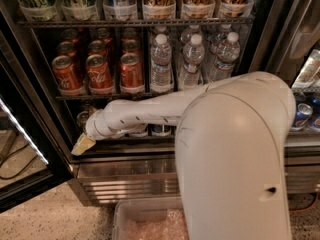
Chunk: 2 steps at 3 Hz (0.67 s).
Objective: Pick 7up can from bottom shelf of fridge
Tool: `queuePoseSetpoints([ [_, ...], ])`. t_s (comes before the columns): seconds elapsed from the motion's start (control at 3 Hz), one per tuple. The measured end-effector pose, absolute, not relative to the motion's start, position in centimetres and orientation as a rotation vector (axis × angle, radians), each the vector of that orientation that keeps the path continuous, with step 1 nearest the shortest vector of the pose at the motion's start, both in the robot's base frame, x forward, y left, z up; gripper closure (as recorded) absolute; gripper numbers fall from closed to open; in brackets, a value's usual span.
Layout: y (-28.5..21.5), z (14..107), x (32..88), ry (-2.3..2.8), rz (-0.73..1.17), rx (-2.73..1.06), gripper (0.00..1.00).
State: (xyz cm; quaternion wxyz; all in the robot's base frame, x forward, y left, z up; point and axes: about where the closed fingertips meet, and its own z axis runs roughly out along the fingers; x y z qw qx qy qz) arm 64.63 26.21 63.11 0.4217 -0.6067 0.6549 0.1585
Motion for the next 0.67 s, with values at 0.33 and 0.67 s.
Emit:
queuePoseSetpoints([
  [0.33, 27.5, 62.5, 66.4, 1.638, 0.398, -1.512, 0.1],
  [0.67, 28.8, 61.9, 67.4, 1.636, 0.401, -1.511, 0.13],
])
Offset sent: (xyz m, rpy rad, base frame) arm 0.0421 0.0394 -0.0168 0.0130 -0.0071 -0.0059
